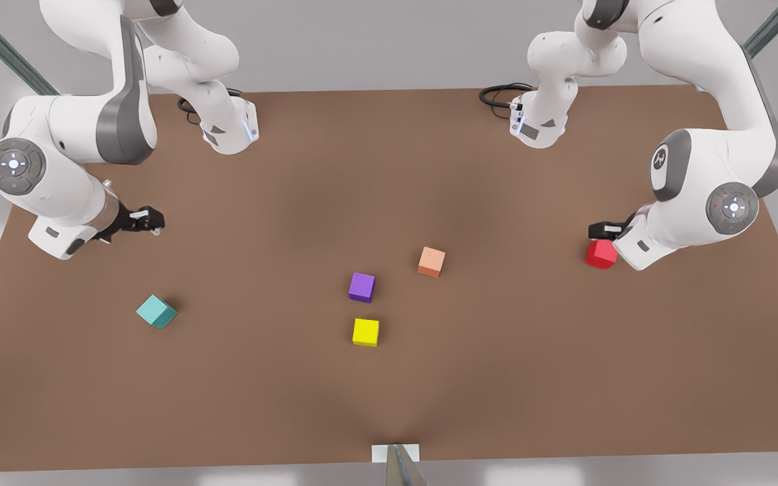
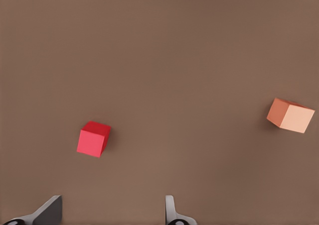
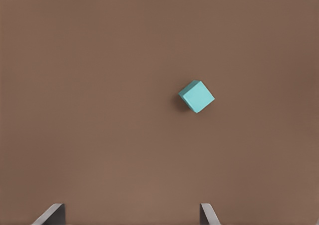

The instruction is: Pick up red wooden cube and pass to hand red wooden cube and place in blue wooden cube

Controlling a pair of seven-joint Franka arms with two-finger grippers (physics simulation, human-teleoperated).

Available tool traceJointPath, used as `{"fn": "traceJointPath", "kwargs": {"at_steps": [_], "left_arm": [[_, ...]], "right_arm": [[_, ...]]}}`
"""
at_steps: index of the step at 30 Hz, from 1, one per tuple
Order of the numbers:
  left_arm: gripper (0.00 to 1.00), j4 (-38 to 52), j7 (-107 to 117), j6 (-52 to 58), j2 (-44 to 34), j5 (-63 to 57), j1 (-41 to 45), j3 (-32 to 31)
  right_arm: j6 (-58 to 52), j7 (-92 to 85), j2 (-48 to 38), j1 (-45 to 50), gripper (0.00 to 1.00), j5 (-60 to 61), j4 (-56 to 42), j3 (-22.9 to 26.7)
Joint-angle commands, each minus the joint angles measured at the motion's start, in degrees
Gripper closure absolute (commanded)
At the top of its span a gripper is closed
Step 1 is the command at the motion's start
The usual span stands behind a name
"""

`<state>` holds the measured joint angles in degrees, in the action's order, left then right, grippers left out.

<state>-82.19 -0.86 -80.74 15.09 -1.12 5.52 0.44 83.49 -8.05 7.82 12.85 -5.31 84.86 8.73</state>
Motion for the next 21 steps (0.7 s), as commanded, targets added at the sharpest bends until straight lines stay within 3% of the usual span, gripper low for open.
{"fn": "traceJointPath", "kwargs": {"at_steps": [1,3,6,9,14,21], "left_arm": [[0.00,-0.1,-0.2,-0.6,-0.1,0.0,-0.1,0.0],[0.00,-1.1,-0.3,-2.9,0.4,0.1,-0.2,0.2],[0.00,-15.3,-7.9,-22.5,0.5,0.0,-1.3,1.6],[0.00,-26.8,-24.6,-34.0,0.7,-0.3,-1.6,3.7],[0.00,-33.6,-34.7,-43.0,2.7,-0.3,-5.2,5.7],[0.00,-37.9,-57.6,-44.5,3.5,-0.6,-6.1,9.1]], "right_arm": [[0.8,-2.5,-0.1,-0.1,0.00,0.2,0.0,0.1],[0.8,-2.5,0.0,0.0,0.00,0.1,0.0,0.1],[1.0,-2.4,0.1,-0.1,0.00,0.7,0.0,0.1],[0.8,-2.4,0.2,-0.1,0.00,0.7,0.0,0.1],[0.5,-2.5,0.3,-0.2,0.00,0.8,0.2,0.2],[0.4,-2.4,0.4,0.0,0.00,0.9,0.6,0.1]]}}
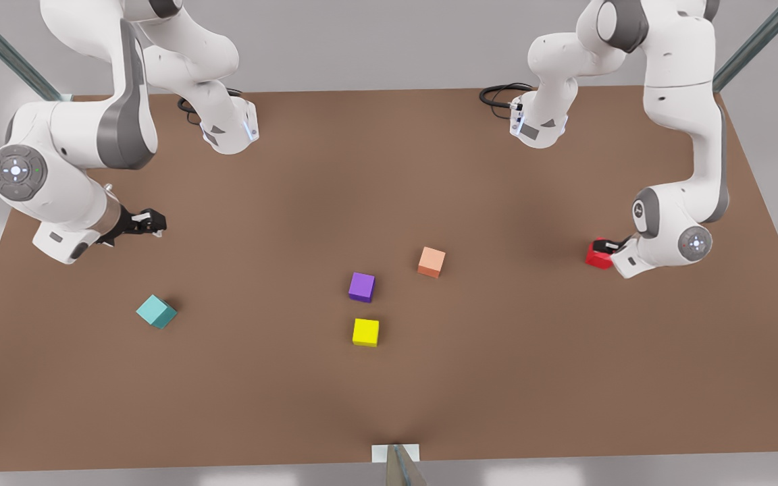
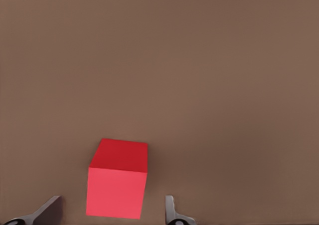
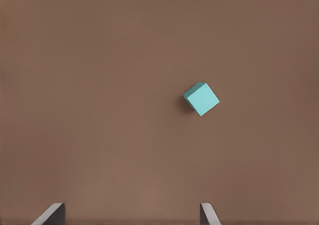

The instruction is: Pick up red wooden cube and pass to hand red wooden cube and place in blue wooden cube

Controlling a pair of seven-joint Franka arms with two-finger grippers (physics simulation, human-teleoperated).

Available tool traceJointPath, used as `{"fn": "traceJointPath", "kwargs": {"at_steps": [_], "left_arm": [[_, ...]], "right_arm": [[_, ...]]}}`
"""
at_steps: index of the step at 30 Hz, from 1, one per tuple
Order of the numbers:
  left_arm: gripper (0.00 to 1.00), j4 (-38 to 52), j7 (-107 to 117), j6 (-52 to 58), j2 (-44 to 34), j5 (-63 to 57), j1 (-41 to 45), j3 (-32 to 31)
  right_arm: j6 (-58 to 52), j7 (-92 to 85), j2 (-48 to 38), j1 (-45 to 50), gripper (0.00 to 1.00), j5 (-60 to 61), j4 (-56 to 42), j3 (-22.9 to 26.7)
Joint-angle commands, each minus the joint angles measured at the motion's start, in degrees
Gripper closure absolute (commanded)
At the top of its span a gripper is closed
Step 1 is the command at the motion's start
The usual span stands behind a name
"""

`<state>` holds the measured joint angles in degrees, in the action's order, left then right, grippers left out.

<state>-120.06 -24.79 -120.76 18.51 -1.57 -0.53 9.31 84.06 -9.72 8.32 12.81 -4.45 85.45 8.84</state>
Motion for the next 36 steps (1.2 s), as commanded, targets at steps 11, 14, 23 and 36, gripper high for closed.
{"fn": "traceJointPath", "kwargs": {"at_steps": [11,14,23,36], "left_arm": [[0.00,-4.6,-18.4,-9.5,0.3,-1.2,0.2,0.3],[0.00,-4.6,-16.6,-9.8,1.2,-1.2,0.0,0.3],[0.00,-4.7,-7.2,-9.8,4.3,-1.2,-0.5,0.3],[0.24,-4.6,-6.3,-10.2,7.1,-1.0,-0.8,0.3]], "right_arm": [[-0.1,-0.8,0.1,-0.1,0.00,0.1,0.2,0.0],[-0.2,-0.8,0.4,-0.1,0.00,0.1,0.3,0.0],[-0.3,-0.8,0.4,-0.1,0.00,0.2,0.8,0.0],[-0.3,-0.8,0.8,0.0,0.00,0.2,1.1,0.0]]}}
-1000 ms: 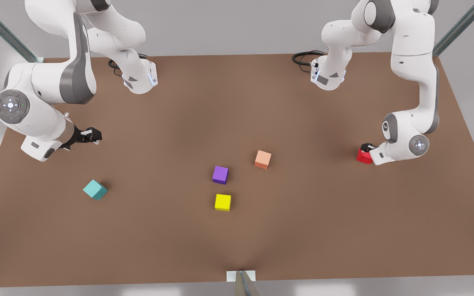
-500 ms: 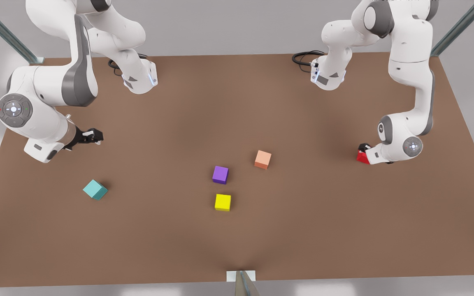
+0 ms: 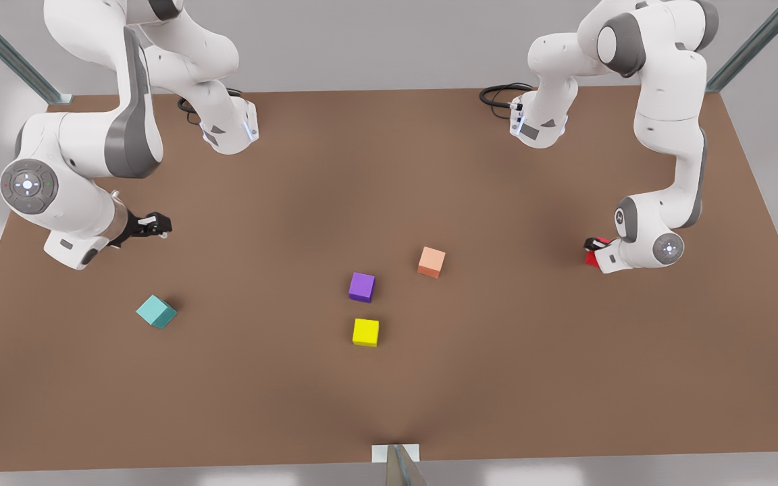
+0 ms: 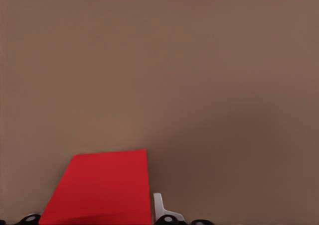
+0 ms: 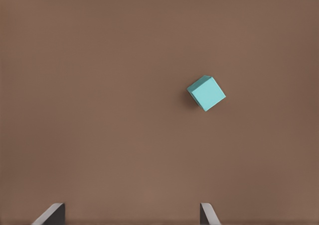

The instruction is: Pick up red wooden cube and pass to hand red wooden cube and place in blue wooden cube

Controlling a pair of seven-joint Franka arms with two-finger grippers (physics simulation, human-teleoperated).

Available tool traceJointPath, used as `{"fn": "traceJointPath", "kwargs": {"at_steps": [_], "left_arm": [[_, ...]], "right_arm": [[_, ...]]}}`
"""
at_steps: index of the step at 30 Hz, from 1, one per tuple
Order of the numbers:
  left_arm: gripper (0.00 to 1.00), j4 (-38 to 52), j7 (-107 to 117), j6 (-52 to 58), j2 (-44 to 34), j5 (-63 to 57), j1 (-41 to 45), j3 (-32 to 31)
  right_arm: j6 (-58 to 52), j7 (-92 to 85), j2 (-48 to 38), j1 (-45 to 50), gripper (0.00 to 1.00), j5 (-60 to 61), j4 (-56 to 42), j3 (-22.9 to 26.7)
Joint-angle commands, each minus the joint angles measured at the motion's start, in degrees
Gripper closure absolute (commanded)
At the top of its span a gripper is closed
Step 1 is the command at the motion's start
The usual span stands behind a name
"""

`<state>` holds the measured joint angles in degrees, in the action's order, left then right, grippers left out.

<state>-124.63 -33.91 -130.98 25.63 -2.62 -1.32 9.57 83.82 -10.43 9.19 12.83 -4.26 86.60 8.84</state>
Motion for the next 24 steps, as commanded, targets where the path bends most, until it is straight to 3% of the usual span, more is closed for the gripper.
{"fn": "traceJointPath", "kwargs": {"at_steps": [1,3,4,7,8,10,12,13,16,20,24], "left_arm": [[0.26,0.1,2.8,0.0,-0.1,0.1,0.1,0.0],[0.28,0.3,2.9,0.4,-0.6,0.4,0.4,-0.6],[0.38,0.6,4.1,0.5,-0.7,2.0,0.4,-1.0],[0.39,1.5,4.5,0.5,-0.8,2.2,0.4,-1.0],[0.39,4.4,4.4,5.5,-1.0,7.1,0.4,-1.5],[0.39,22.6,9.7,28.7,4.4,22.7,0.5,-2.4],[0.39,32.9,11.8,38.5,9.4,28.4,0.1,-3.1],[0.39,34.4,14.0,40.8,10.0,32.3,0.1,-5.1],[0.39,49.1,28.0,42.7,18.7,45.1,0.2,-22.5],[0.37,59.4,27.0,35.6,31.1,54.6,0.5,-37.3],[0.38,59.4,27.1,30.8,33.3,60.4,1.1,-39.5]], "right_arm": [[-0.1,-0.1,0.0,0.0,0.00,0.0,0.0,0.0],[-0.1,-0.1,0.0,0.0,0.00,0.0,0.0,0.0],[-0.1,-0.1,0.0,-0.1,0.00,0.0,0.0,0.0],[-0.1,-0.1,0.0,-0.1,0.00,0.0,0.0,0.0],[-0.1,-0.1,0.0,-0.1,0.00,0.0,0.0,0.0],[-0.1,-0.1,0.0,-0.1,0.00,0.0,0.2,0.0],[-0.1,-0.1,0.4,-0.1,0.00,0.0,0.1,0.0],[-0.1,-0.5,0.9,0.1,0.00,0.6,0.0,-0.1],[-1.7,-17.3,4.8,-0.4,0.00,7.1,-0.8,0.2],[-7.6,-25.9,12.9,-3.8,0.00,33.2,-0.8,0.1],[-12.3,-47.5,26.5,-5.1,0.00,65.7,-1.0,0.1]]}}
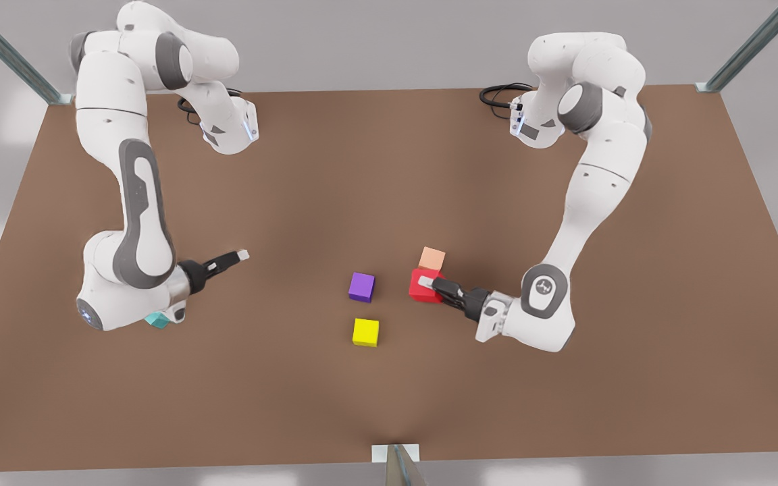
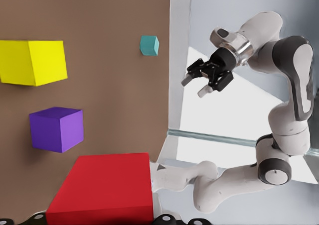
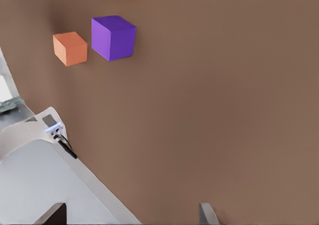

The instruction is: Pick up red wooden cube and pass to hand red wooden cube and place in blue wooden cube

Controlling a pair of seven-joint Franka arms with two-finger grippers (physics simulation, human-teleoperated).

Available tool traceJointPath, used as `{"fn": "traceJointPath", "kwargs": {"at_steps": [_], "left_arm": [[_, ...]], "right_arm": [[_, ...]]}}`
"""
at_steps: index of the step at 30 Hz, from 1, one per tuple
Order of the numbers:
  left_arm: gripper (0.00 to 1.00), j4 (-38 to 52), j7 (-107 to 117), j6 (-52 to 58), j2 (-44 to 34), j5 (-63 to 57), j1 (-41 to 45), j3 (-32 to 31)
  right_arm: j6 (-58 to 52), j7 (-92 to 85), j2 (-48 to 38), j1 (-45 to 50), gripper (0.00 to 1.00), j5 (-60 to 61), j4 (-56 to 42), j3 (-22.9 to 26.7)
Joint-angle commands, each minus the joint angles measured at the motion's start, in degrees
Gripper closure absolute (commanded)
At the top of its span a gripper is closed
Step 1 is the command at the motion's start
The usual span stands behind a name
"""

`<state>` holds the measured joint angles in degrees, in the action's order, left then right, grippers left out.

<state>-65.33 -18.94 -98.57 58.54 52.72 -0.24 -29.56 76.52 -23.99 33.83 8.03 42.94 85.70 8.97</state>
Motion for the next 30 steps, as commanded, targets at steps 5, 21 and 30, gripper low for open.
{"fn": "traceJointPath", "kwargs": {"at_steps": [5,21,30], "left_arm": [[0.38,0.5,11.7,-4.1,1.6,7.0,0.2,-2.6],[0.37,0.4,11.8,-6.8,1.7,7.1,1.6,-3.4],[0.37,0.5,11.6,-10.1,2.4,7.1,2.8,-4.3]], "right_arm": [[0.3,-70.4,5.9,1.3,0.00,29.1,0.0,-0.4],[21.9,-129.8,7.7,13.5,0.00,54.4,5.2,-0.9],[28.4,-129.3,7.4,14.1,0.00,59.5,6.1,-5.4]]}}
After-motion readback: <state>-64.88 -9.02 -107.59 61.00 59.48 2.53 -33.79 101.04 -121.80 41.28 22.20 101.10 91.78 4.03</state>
